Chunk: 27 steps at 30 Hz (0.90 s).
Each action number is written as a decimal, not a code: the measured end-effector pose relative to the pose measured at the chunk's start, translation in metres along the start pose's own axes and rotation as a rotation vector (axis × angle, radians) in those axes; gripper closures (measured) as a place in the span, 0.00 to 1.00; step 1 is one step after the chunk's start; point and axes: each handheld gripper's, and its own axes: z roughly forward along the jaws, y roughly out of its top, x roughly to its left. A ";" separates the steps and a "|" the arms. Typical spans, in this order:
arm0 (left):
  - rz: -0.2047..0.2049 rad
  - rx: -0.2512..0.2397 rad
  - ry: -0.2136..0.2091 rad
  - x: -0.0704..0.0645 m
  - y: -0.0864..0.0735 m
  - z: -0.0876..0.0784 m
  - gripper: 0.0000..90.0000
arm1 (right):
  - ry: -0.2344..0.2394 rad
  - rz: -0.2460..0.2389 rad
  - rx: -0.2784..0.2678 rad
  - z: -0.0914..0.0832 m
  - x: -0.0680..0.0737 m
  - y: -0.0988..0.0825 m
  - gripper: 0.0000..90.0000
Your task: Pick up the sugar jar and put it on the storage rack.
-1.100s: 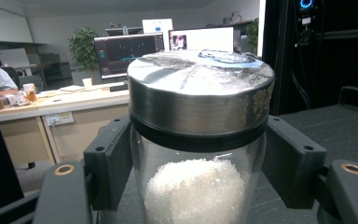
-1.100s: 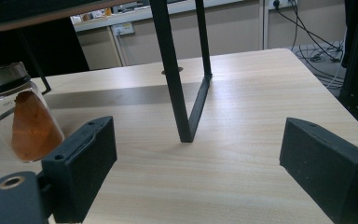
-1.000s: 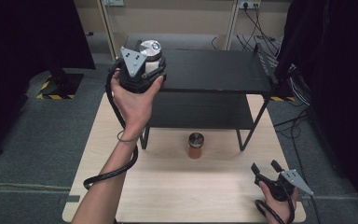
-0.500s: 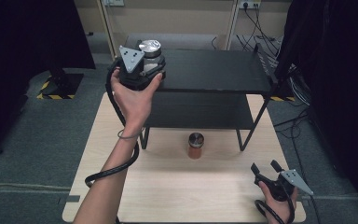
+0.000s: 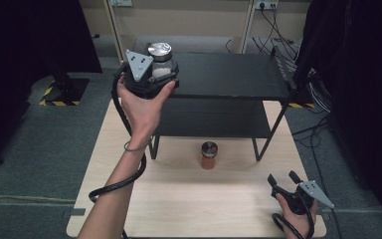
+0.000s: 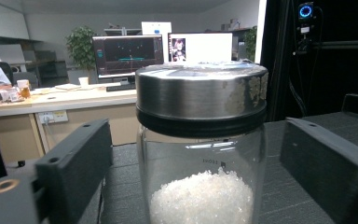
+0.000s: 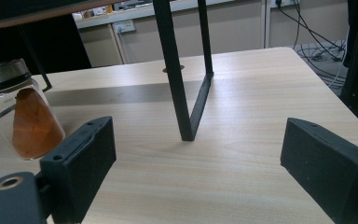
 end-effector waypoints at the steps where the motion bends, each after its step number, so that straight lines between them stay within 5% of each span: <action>1: -0.001 -0.004 -0.006 0.001 -0.001 -0.001 0.05 | 0.000 0.000 -0.001 0.000 0.000 0.000 0.12; 17: 0.058 -0.027 -0.098 0.009 -0.008 -0.032 0.04 | 0.000 -0.003 0.004 0.000 0.000 0.001 0.11; 27: 0.088 -0.040 -0.122 0.022 -0.037 -0.059 0.04 | -0.006 -0.011 0.007 0.001 0.002 0.001 0.11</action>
